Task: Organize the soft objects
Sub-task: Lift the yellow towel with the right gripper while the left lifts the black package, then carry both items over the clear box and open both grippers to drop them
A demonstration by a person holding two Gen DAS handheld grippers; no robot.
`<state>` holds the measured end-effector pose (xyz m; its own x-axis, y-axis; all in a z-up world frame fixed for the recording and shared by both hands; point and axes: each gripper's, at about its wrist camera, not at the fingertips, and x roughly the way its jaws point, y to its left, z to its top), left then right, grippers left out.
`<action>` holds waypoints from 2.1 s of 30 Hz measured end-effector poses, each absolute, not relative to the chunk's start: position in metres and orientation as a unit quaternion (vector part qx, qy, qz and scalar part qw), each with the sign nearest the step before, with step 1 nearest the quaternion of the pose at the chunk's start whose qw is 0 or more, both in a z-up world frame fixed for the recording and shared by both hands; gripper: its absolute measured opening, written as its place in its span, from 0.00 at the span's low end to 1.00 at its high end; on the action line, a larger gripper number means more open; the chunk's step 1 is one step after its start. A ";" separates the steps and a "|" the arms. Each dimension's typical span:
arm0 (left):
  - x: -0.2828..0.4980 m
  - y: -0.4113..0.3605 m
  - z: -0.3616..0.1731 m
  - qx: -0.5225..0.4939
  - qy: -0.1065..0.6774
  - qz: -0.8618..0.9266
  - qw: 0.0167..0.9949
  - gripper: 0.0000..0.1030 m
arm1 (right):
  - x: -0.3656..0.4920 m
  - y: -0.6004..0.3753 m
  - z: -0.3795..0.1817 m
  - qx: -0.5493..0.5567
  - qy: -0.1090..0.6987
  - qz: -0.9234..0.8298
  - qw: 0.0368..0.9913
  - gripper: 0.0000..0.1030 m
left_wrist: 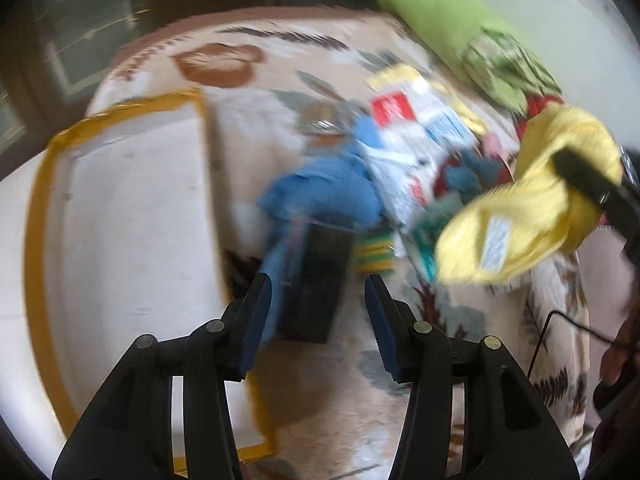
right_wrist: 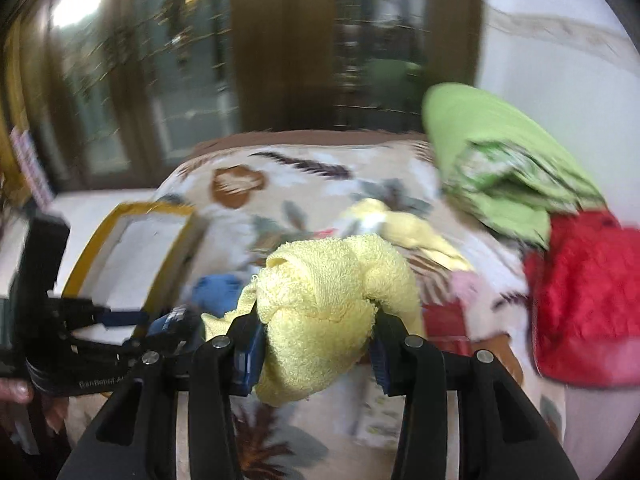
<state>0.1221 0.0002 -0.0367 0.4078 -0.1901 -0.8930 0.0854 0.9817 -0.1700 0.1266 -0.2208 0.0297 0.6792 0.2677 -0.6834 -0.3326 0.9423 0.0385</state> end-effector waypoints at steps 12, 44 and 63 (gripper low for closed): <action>0.158 -0.033 -0.092 0.019 0.597 -0.047 0.801 0.51 | 0.123 -0.256 0.013 0.037 0.387 0.159 0.907 0.42; 0.131 0.144 -0.017 -0.104 0.489 0.132 0.856 0.32 | 0.176 -0.041 0.030 -0.108 0.390 0.369 0.837 0.44; 0.157 0.180 -0.068 -0.148 0.500 0.212 0.827 0.51 | 0.220 0.015 -0.031 -0.100 0.488 0.388 0.776 0.61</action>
